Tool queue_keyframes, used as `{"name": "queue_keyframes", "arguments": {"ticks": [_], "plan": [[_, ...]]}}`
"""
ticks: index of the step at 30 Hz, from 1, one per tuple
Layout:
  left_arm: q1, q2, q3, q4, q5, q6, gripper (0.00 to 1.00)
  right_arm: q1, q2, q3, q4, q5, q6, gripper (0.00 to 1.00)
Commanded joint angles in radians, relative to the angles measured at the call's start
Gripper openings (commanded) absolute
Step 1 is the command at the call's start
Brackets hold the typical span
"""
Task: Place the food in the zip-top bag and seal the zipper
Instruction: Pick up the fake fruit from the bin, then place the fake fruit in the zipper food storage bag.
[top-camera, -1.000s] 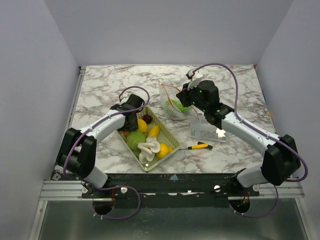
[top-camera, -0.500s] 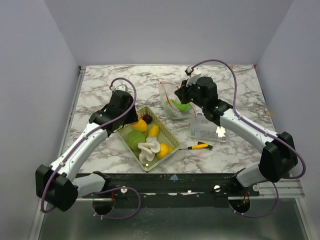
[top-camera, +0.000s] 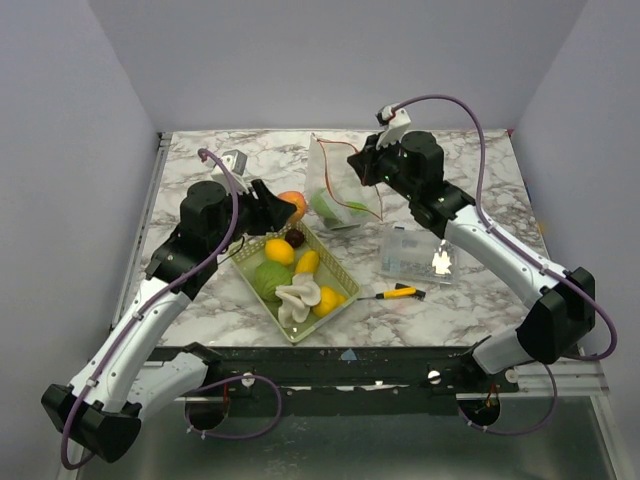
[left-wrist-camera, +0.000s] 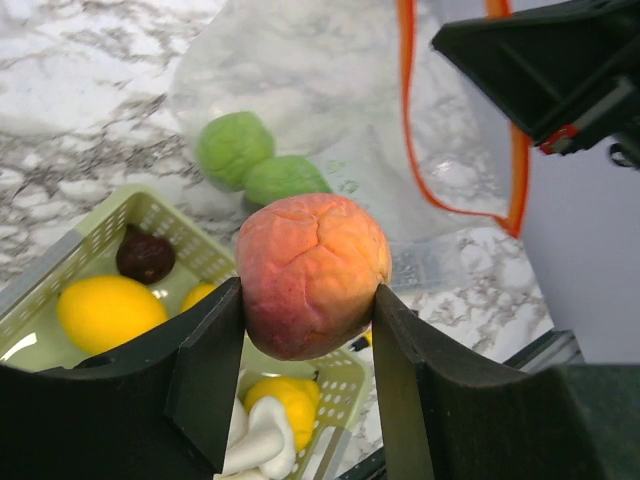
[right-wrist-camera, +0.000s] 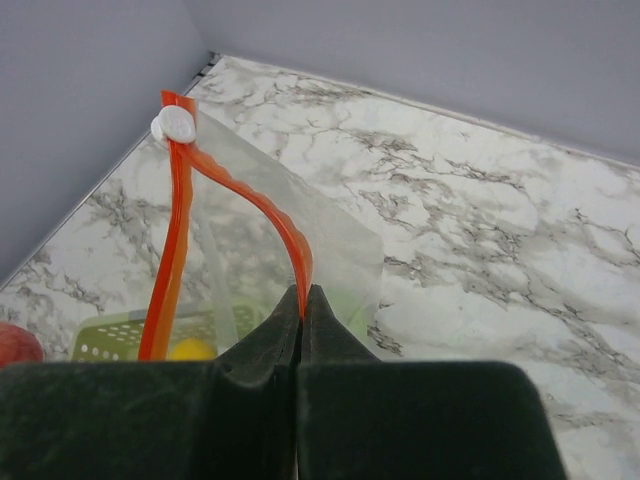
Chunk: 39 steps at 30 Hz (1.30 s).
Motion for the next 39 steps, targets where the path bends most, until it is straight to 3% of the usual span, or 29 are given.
{"name": "queue_keyframes", "arguments": {"ticks": [1,4,10,18,32,39], "plan": [[0.002,-0.014,-0.008,0.127,0.141,-0.042,0.02,0.003,0.060,-0.020,-0.005,-0.007,0.046,0.01],[0.002,0.052,0.035,0.138,0.207,-0.063,0.01,0.005,0.120,0.028,-0.082,-0.038,0.056,0.01],[0.002,0.231,0.178,0.116,0.326,-0.066,0.02,0.006,0.088,0.027,-0.053,-0.040,0.070,0.01],[-0.003,0.390,0.309,0.151,0.343,-0.125,0.02,0.004,0.065,0.031,-0.047,-0.040,0.099,0.01],[-0.035,0.498,0.393,-0.041,0.073,-0.074,0.02,0.006,0.009,0.021,0.048,-0.037,0.193,0.01],[-0.126,0.629,0.629,-0.289,-0.180,0.013,0.06,0.006,0.018,0.025,0.040,-0.038,0.196,0.01]]}}
